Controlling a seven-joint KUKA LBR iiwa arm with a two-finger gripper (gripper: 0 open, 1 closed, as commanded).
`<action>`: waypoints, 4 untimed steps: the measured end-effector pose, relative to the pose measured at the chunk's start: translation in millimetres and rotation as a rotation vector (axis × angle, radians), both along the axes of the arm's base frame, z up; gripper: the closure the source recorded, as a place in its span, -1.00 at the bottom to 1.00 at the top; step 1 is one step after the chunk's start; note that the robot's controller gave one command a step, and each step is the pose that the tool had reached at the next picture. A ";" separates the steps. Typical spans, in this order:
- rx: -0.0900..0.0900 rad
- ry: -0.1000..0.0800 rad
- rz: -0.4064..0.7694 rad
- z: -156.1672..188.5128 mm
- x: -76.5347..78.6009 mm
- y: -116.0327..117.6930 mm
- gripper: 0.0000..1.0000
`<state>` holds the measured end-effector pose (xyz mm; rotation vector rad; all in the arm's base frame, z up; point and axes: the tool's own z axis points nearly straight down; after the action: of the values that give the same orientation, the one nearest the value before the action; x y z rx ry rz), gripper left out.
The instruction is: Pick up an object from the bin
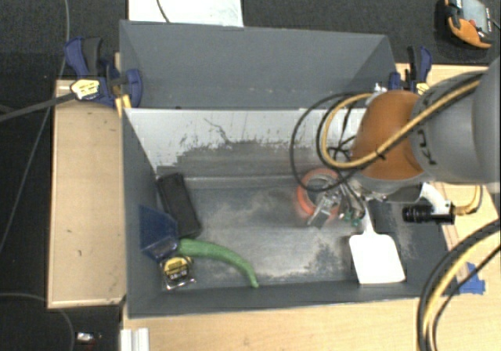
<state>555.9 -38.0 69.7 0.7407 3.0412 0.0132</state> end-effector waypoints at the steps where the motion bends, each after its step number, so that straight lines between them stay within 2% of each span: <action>1: 0.000 0.003 0.000 7.3 -1.4 0.0 1.00; 2: 0.000 0.003 0.003 40.6 -1.4 -0.2 1.00; 3: -0.001 -0.005 0.004 67.6 0.8 -0.7 1.00; 4: -0.001 -0.008 0.004 75.4 1.3 -0.8 1.00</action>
Offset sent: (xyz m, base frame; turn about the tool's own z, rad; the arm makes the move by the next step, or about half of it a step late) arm -0.0004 -0.0001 0.0751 0.0001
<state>557.2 -38.8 145.1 0.7320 3.0349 0.0146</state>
